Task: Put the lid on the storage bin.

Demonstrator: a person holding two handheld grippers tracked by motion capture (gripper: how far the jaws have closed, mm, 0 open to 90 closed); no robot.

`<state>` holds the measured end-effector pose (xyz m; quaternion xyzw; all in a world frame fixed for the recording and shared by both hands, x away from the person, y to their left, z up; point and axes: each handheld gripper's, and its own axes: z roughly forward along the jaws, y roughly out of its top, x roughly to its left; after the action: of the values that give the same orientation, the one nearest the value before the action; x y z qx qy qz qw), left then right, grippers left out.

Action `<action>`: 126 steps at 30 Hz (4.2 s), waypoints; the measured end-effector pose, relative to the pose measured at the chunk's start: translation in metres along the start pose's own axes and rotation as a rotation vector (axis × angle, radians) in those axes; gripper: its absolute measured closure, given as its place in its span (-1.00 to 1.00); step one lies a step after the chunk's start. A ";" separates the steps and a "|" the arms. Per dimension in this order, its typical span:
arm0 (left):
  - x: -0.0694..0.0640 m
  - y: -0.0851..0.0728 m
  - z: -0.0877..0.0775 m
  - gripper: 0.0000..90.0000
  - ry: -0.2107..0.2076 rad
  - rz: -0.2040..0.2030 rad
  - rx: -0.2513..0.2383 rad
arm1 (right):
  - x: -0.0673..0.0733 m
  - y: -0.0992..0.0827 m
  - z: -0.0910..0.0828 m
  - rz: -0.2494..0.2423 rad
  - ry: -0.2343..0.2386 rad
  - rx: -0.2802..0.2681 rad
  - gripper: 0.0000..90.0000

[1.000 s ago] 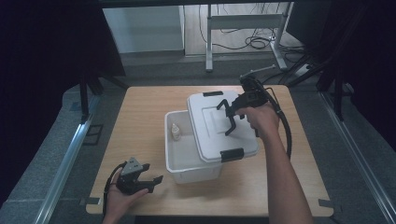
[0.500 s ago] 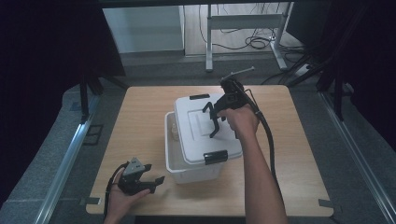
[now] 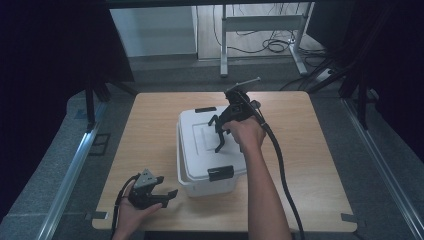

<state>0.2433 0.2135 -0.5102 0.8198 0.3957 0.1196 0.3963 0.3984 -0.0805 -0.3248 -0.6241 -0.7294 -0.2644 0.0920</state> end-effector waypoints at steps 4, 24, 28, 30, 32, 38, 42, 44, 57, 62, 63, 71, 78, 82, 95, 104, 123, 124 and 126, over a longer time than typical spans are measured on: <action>0.000 0.000 -0.001 -0.43 -0.003 -0.001 -0.006 | 0.010 -0.004 0.007 -0.002 0.000 0.012 0.90; 0.003 0.001 -0.001 -0.43 -0.003 0.000 -0.009 | 0.009 -0.007 0.024 0.020 -0.016 0.011 0.89; 0.002 0.001 0.000 -0.43 -0.005 0.002 -0.004 | 0.005 -0.007 0.026 0.030 -0.005 0.012 0.89; 0.002 0.001 0.000 -0.43 -0.005 0.004 -0.002 | 0.005 -0.007 0.027 0.032 -0.002 0.010 0.89; 0.002 0.001 0.001 -0.43 -0.005 0.004 -0.001 | 0.005 -0.006 0.027 0.037 -0.001 0.011 0.89; 0.002 0.001 0.001 -0.43 -0.005 0.004 -0.001 | 0.008 -0.006 0.027 0.044 -0.016 0.015 0.88; 0.002 0.001 0.000 -0.43 -0.005 0.003 -0.004 | 0.011 -0.005 0.026 0.038 -0.027 0.018 0.88; 0.003 0.001 0.000 -0.43 -0.004 0.003 -0.004 | 0.012 -0.005 0.027 0.043 -0.024 0.021 0.88; 0.003 0.001 0.001 -0.43 -0.004 0.005 -0.001 | 0.012 -0.006 0.029 0.050 -0.039 0.017 0.88; 0.002 0.001 0.000 -0.43 -0.006 0.000 -0.004 | 0.014 -0.006 0.028 0.044 -0.041 0.022 0.88; 0.003 0.001 0.000 -0.43 -0.005 0.000 -0.004 | 0.015 -0.006 0.027 0.043 -0.046 0.023 0.88; 0.002 0.001 0.000 -0.43 -0.006 0.000 -0.004 | 0.018 -0.005 0.024 0.042 -0.044 0.032 0.89; 0.002 0.001 0.001 -0.43 -0.005 0.005 0.001 | 0.016 -0.006 0.030 0.054 -0.029 0.020 0.87; 0.002 0.001 0.001 -0.43 -0.005 0.006 0.001 | 0.016 -0.008 0.037 0.056 -0.034 0.024 0.87; 0.003 0.001 0.001 -0.43 -0.002 0.010 0.003 | 0.006 -0.007 0.036 0.040 0.006 0.033 0.60; 0.004 0.001 -0.001 -0.43 0.007 0.005 0.000 | -0.007 -0.005 0.015 -0.034 0.077 -0.008 0.30; 0.006 0.000 -0.003 -0.43 0.045 0.004 0.007 | -0.076 -0.021 -0.035 -0.160 0.114 -0.148 0.17; 0.007 -0.001 -0.003 -0.43 0.047 0.003 0.007 | -0.082 -0.024 -0.038 -0.172 0.105 -0.162 0.16; 0.008 -0.001 -0.003 -0.43 0.049 0.001 0.009 | -0.095 -0.029 -0.040 -0.181 0.093 -0.181 0.15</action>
<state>0.2462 0.2216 -0.5104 0.8185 0.4055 0.1383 0.3827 0.3822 -0.1848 -0.3425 -0.5487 -0.7507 -0.3652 0.0448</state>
